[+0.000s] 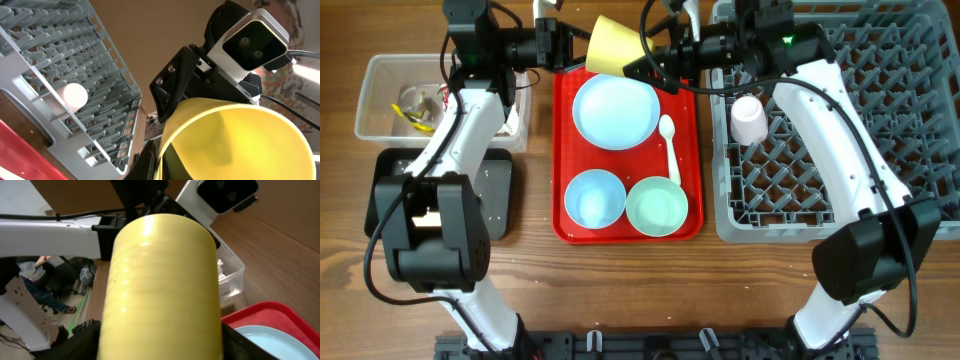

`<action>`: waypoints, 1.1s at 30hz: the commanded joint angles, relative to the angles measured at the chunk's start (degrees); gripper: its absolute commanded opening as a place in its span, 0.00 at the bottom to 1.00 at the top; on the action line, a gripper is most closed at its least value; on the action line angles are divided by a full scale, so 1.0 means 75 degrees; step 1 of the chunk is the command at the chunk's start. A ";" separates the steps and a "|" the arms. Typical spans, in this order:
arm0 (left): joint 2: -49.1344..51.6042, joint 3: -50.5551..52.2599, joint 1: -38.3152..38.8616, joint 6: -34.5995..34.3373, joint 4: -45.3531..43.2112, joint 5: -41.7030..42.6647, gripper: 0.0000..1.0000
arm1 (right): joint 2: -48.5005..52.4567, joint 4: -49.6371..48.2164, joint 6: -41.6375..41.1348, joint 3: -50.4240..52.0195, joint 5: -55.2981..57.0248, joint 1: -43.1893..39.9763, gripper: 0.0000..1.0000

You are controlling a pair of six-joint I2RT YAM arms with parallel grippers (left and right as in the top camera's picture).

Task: Sort waste into correct bins and load items into the dishwasher rack
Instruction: 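Grasp the yellow cup with the right gripper and release left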

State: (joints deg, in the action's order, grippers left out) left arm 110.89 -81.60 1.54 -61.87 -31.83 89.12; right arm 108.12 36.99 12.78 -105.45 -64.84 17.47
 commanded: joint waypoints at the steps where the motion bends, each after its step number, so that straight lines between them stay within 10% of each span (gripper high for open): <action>1: -0.0157 -0.0023 -0.0026 -0.0044 -0.0023 -0.0259 0.04 | 0.0044 -0.0017 0.0073 0.0029 -0.0472 0.0149 0.63; 10: -0.0157 -0.0020 -0.0026 -0.0044 -0.0017 -0.0117 0.04 | 0.0044 -0.0702 -0.0527 0.0026 -0.0472 0.0149 0.39; 33: -0.0154 -0.0020 -0.0350 0.0015 -0.0017 0.0082 0.13 | 0.0041 -0.1536 -0.1387 0.0026 0.0114 -0.0195 0.37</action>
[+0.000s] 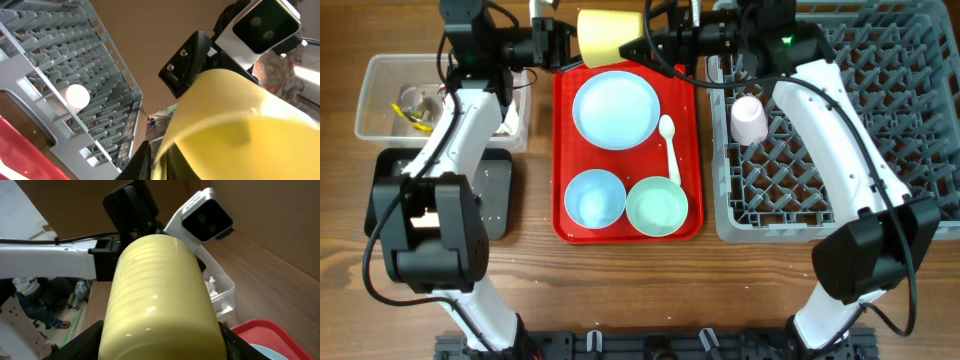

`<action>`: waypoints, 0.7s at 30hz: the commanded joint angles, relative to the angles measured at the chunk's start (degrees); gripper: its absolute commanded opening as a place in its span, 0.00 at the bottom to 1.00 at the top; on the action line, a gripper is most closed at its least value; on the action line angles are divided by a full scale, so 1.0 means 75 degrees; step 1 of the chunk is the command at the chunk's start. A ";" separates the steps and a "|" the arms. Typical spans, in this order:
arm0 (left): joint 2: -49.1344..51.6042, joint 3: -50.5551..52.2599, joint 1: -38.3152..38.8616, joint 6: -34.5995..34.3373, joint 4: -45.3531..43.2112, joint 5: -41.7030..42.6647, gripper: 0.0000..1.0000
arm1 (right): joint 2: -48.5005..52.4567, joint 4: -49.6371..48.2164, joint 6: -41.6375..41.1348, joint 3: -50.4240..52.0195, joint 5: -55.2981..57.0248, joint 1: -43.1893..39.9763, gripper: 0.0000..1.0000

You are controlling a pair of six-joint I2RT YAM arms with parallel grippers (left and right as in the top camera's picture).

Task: Sort waste into correct bins and load items into the dishwasher rack
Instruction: 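Grasp the yellow cup with the right gripper and release left, then carry the yellow cup over the rack and place it upside down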

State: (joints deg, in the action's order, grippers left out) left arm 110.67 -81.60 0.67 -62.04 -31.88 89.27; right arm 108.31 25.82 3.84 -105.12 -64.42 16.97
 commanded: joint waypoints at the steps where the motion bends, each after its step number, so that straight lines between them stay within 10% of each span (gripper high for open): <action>1: -0.0125 -0.0020 -0.0286 0.0038 -0.0012 0.0041 0.14 | 0.0015 -0.0044 -0.0201 -0.0017 0.0119 -0.0163 0.36; 9: -0.0125 -0.0020 -0.0554 0.0044 -0.0012 -0.0050 0.35 | -0.0012 0.0073 -0.0344 -0.0020 0.0259 -0.0635 0.32; 21: -0.0125 -0.0020 -0.0641 0.0044 -0.0009 -0.0143 0.36 | -0.0755 0.2707 -0.0574 -0.0076 0.4444 -0.2320 0.29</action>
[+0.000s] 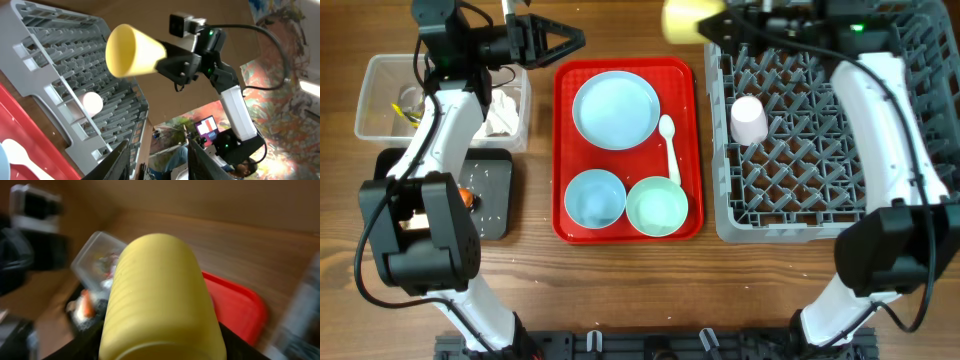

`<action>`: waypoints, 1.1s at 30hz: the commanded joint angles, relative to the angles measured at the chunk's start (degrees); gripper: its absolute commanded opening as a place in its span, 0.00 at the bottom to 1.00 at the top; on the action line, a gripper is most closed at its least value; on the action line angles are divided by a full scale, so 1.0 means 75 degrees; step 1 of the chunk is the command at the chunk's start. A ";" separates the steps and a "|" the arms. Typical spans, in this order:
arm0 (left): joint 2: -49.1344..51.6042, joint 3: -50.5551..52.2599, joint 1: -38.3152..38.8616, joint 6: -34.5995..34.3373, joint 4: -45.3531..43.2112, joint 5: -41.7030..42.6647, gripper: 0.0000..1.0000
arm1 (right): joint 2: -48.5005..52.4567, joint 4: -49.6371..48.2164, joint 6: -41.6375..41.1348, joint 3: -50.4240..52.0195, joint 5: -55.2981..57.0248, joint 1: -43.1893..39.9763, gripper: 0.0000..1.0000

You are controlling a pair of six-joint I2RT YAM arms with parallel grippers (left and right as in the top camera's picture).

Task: Sort waste into correct bins and load items into the dishwasher rack
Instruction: 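Carry the yellow cup over the rack and place it upside down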

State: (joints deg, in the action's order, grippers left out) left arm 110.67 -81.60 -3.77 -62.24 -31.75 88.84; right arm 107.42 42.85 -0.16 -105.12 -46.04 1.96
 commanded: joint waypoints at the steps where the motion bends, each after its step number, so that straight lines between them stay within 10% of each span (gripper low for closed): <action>1: -0.0125 -0.0020 -0.0047 0.0070 -0.0023 -0.0087 0.36 | -0.0702 0.0656 -0.0076 -0.0108 0.2506 -0.0396 0.27; 7: -0.0055 -0.0017 -0.0026 0.0452 0.0580 -0.0347 0.36 | -0.0903 0.1346 -0.0399 -0.0140 0.5039 -0.0522 0.20; 22: -0.0041 -0.0017 0.0085 0.5351 0.7426 -0.3532 0.40 | 0.0411 0.1320 -0.0382 -0.0140 0.6190 -0.0498 0.14; 33: -0.0041 -0.0017 0.0533 0.5520 0.7959 -0.4940 0.41 | 0.1294 0.1072 -0.0198 -0.0122 0.5939 -0.0189 0.13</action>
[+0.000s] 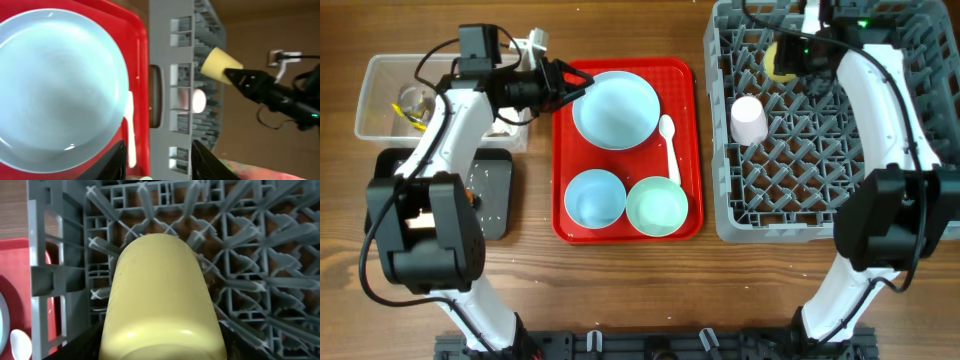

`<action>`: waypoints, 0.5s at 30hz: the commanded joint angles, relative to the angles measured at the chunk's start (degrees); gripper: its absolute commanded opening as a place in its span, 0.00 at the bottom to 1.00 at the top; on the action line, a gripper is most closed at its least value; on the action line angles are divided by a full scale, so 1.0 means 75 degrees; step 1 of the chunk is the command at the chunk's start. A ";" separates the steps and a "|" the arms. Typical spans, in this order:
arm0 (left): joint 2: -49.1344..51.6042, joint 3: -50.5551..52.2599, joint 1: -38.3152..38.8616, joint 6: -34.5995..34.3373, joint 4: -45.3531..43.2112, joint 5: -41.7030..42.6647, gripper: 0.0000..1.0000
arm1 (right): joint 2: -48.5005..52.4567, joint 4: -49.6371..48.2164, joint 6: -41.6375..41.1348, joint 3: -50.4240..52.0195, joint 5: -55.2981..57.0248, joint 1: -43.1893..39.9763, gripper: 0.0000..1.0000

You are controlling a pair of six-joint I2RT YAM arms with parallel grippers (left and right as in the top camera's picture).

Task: Sort waste into correct bins and load items into the dishwasher rack
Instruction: 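Carry the yellow cup over the rack and place it upside down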

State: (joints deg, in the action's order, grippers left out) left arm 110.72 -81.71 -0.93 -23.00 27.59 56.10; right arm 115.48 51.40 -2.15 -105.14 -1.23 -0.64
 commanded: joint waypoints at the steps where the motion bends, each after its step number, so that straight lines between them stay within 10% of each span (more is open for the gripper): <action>1: -0.0047 -0.0003 0.0198 0.0315 0.0050 -0.0577 0.41 | 0.0309 -0.0073 0.0085 -0.0119 -0.0029 0.0192 0.14; 15: -0.0047 -0.0003 0.0309 0.0414 0.0111 -0.0577 0.42 | 0.0691 -0.0003 0.0079 -0.0117 -0.0006 0.0207 0.23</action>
State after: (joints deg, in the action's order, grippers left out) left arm 110.72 -81.71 1.23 -21.45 28.32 52.27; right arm 119.90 51.77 -2.09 -105.14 -1.23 0.95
